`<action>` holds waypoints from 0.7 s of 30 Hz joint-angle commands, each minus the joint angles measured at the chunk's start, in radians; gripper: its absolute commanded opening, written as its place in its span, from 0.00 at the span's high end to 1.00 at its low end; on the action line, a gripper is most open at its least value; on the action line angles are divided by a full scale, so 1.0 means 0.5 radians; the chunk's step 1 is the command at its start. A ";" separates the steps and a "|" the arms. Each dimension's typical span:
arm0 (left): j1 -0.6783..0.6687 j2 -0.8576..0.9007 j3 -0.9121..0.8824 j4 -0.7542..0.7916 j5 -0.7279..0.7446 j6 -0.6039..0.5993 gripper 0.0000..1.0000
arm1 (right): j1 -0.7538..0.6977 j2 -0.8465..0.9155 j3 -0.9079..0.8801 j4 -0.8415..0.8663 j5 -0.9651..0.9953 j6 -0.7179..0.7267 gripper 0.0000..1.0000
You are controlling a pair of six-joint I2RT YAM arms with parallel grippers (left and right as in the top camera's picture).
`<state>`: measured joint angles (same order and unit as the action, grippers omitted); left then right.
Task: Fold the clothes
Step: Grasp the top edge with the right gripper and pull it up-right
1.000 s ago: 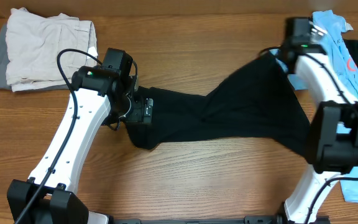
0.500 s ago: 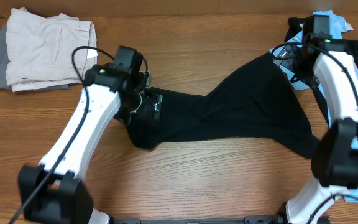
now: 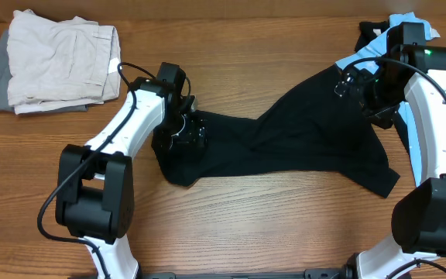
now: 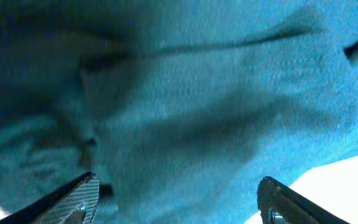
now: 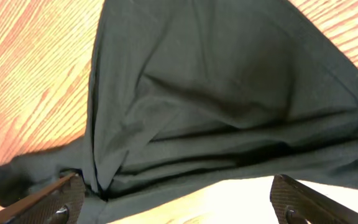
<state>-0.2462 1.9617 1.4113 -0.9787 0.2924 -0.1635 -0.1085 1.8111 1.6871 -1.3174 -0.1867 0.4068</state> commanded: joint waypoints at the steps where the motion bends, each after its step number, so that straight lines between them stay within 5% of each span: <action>1: 0.013 0.023 -0.005 0.027 0.088 0.059 0.16 | 0.018 -0.059 0.034 -0.014 -0.034 -0.037 0.00; 10: 0.013 0.026 -0.005 0.069 0.189 0.055 0.31 | 0.018 -0.121 0.031 -0.056 -0.036 -0.035 0.00; 16: 0.013 0.026 -0.005 0.079 0.203 0.019 0.62 | 0.018 -0.149 0.031 -0.085 -0.034 -0.037 0.00; 19: 0.013 0.025 -0.002 0.088 0.176 0.024 0.96 | 0.018 -0.159 0.031 -0.095 -0.034 -0.036 0.00; 21: 0.013 0.018 0.022 0.080 0.146 0.045 0.96 | 0.018 -0.178 0.031 -0.101 -0.034 -0.035 0.00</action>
<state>-0.2443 1.9644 1.4109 -0.9390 0.3706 -0.1535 -0.1032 1.7645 1.6871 -1.3670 -0.2024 0.3946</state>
